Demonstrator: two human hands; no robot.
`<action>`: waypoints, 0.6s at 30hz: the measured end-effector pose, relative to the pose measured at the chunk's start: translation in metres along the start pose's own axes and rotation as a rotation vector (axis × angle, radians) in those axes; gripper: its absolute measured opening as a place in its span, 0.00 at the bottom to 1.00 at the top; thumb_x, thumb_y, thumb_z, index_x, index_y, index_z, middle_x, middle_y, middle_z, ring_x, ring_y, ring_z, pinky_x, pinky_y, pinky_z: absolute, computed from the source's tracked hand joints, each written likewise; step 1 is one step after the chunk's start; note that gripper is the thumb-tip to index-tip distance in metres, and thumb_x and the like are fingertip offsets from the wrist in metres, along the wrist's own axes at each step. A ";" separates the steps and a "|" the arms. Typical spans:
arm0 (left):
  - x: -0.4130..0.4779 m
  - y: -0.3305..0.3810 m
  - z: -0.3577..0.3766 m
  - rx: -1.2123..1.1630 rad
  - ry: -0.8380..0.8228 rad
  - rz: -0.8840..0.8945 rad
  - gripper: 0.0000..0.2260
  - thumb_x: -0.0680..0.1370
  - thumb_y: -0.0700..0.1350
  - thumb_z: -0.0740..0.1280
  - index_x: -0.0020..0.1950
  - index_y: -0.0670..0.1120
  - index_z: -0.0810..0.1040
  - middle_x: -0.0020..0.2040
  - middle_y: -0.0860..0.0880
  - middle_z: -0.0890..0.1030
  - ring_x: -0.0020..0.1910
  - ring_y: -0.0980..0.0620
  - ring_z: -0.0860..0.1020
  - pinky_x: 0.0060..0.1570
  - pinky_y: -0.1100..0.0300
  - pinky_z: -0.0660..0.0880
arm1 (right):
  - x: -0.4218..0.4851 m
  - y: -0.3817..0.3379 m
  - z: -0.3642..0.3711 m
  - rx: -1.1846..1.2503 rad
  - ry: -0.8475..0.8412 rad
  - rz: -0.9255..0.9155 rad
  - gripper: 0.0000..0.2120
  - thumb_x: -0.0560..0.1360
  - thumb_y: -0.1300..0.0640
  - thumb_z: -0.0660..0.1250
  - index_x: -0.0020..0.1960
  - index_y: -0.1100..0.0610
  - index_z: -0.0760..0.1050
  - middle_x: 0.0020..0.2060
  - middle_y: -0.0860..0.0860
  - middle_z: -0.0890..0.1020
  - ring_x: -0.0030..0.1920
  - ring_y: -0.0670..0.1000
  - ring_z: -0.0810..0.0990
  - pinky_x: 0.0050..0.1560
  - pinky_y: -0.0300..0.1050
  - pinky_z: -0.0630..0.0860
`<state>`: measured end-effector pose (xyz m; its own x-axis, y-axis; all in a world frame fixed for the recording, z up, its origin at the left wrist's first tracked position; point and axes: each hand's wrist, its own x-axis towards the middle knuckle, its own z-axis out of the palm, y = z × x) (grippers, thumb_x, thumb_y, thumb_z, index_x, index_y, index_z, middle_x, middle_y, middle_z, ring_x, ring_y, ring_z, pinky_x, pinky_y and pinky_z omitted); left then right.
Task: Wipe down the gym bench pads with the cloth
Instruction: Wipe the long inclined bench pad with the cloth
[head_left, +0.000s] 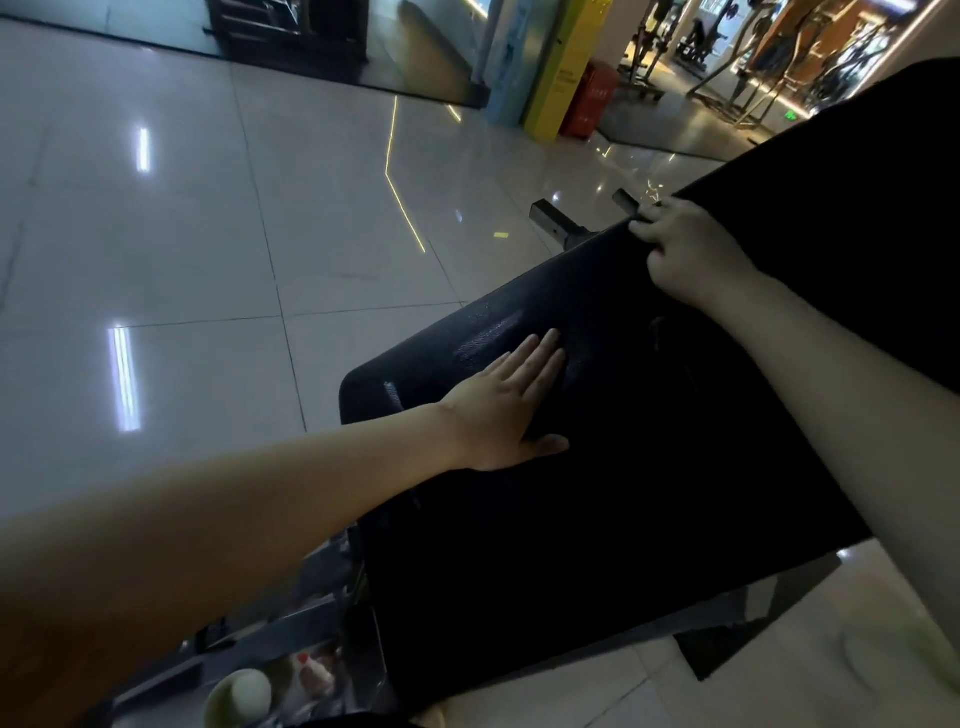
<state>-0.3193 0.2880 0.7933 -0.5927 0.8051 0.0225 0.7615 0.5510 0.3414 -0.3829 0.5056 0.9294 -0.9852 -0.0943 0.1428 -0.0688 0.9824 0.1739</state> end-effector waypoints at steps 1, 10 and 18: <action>0.000 -0.001 0.000 0.000 -0.003 0.000 0.41 0.81 0.64 0.54 0.78 0.44 0.33 0.78 0.46 0.30 0.77 0.49 0.32 0.76 0.57 0.36 | 0.001 -0.009 0.004 0.031 0.019 -0.015 0.23 0.74 0.70 0.59 0.69 0.66 0.72 0.71 0.61 0.70 0.73 0.61 0.63 0.72 0.49 0.58; -0.001 -0.003 0.003 0.042 -0.025 -0.008 0.40 0.81 0.66 0.51 0.79 0.41 0.36 0.79 0.42 0.35 0.78 0.47 0.33 0.75 0.57 0.34 | 0.007 -0.098 0.051 0.068 -0.268 -0.313 0.20 0.73 0.68 0.58 0.63 0.62 0.77 0.61 0.58 0.78 0.64 0.58 0.72 0.66 0.54 0.68; -0.015 -0.006 0.008 -0.003 -0.010 -0.032 0.40 0.81 0.64 0.53 0.79 0.43 0.36 0.79 0.44 0.35 0.78 0.49 0.34 0.77 0.56 0.37 | 0.003 -0.094 0.040 0.086 -0.411 -0.554 0.23 0.78 0.68 0.57 0.71 0.57 0.70 0.73 0.51 0.68 0.76 0.50 0.59 0.77 0.47 0.51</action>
<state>-0.3127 0.2742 0.7837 -0.6143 0.7891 0.0018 0.7412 0.5762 0.3445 -0.3859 0.4198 0.8749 -0.7799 -0.5332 -0.3278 -0.5738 0.8183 0.0343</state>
